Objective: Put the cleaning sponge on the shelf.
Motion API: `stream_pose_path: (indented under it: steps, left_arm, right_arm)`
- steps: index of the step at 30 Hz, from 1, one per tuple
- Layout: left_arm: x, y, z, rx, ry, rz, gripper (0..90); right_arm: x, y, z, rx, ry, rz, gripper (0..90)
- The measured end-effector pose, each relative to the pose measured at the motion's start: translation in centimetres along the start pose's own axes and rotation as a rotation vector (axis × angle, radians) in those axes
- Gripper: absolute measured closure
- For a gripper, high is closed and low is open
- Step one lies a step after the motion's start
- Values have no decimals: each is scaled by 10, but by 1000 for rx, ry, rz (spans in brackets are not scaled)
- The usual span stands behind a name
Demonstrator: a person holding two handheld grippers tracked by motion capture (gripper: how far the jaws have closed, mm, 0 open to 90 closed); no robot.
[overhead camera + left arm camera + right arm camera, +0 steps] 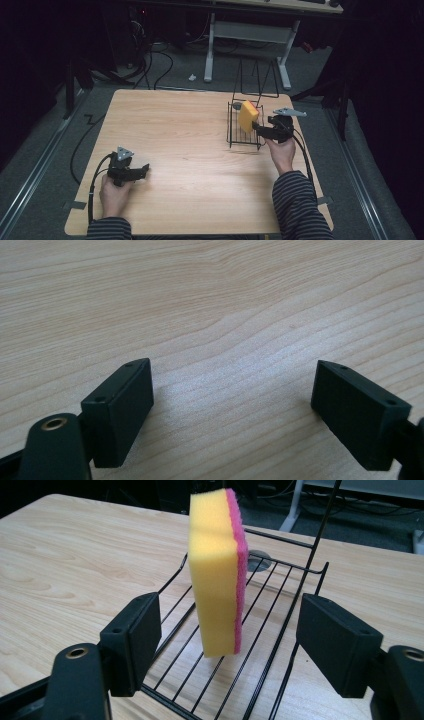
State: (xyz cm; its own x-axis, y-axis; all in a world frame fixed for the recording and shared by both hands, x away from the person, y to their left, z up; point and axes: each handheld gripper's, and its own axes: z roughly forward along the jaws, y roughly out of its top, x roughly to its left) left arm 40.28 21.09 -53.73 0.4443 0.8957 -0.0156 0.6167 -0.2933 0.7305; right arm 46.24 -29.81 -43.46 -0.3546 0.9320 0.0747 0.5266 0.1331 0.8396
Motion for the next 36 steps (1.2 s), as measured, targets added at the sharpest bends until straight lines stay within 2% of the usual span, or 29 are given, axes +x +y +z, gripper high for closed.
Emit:
stream_pose_path:
  steps: [10,13,19,26,36]
  left_arm:
    - [0,0,0,0,0,0,177]
    - [0,0,0,0,0,0,177]
    - [0,0,0,0,-1,1,177]
    - [0,0,0,1,2,-4,182]
    - [0,0,0,-2,1,-5,181]
  right_arm:
    - [4,1,-18,-25,15,-16,271]
    - [6,1,-25,-54,22,-9,290]
    - [3,-1,-41,-81,12,13,291]
    - [3,-3,-56,-79,-10,-10,289]
    - [9,0,-73,-108,-19,-5,290]
